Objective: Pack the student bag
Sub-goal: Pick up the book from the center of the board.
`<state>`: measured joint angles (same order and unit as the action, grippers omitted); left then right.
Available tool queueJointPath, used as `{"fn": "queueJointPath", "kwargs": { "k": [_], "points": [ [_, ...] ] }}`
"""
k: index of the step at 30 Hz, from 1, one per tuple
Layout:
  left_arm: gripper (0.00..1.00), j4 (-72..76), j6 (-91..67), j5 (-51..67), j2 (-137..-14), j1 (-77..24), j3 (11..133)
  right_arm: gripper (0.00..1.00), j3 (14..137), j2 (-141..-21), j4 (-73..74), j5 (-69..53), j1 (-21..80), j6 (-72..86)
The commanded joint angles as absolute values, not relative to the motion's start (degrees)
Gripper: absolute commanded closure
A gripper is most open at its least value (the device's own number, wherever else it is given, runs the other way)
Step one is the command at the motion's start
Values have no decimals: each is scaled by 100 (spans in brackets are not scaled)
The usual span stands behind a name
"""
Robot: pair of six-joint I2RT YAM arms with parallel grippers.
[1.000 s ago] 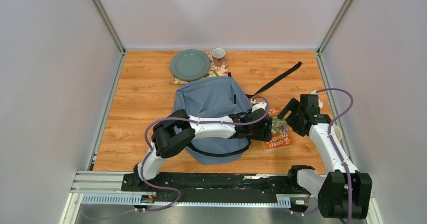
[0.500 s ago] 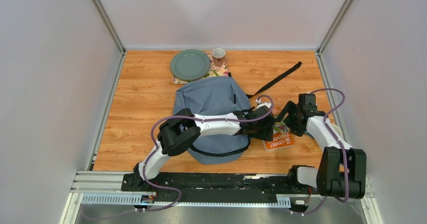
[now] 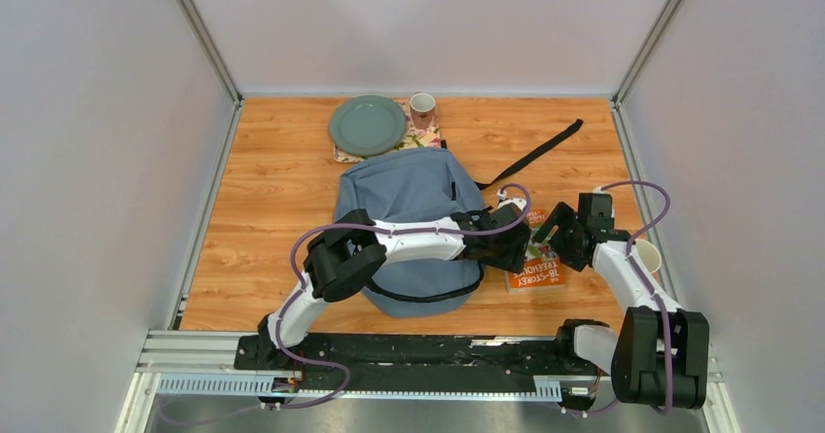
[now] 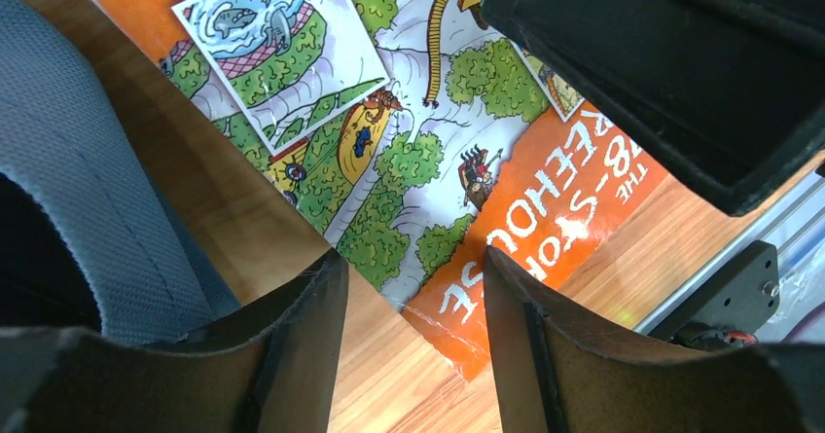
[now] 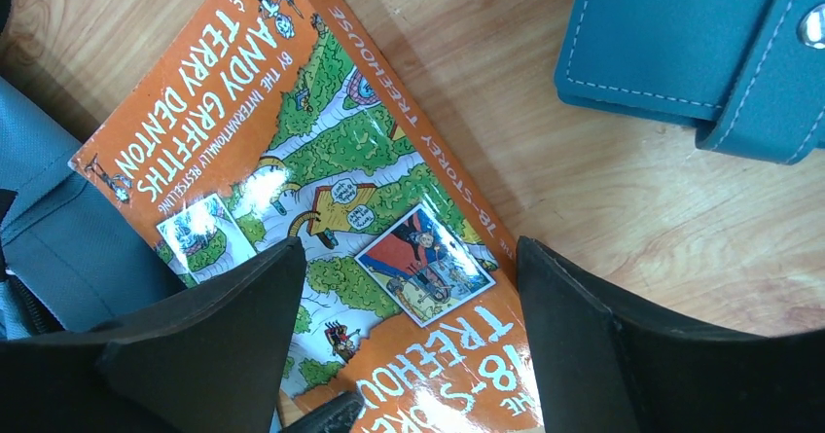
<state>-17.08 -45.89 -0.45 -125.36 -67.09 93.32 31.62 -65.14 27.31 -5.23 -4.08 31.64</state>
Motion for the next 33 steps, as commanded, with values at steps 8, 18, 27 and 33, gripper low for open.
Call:
{"fn": "queueJointPath", "kwargs": {
  "k": [8, 18, 27, 33],
  "points": [
    [43, -1257, -4465, 70, -12182, -6732, 9685, 21, 2655, -5547, 3243, -1107, -352, 3638],
    [44, -1081, -4360, 176, -12032, -6750, 9624, 21, 2646, -5387, 3366, -1151, -352, 3683],
    [52, -1063, -4236, 176, -11962, -6811, 9606, 21, 2628, -5467, 3357, -1116, -352, 3639],
    [53, -1064, -4289, 281, -12041, -6811, 9598, 21, 2619, -5396, 3357, -1142, -352, 3648]
  ]
}}
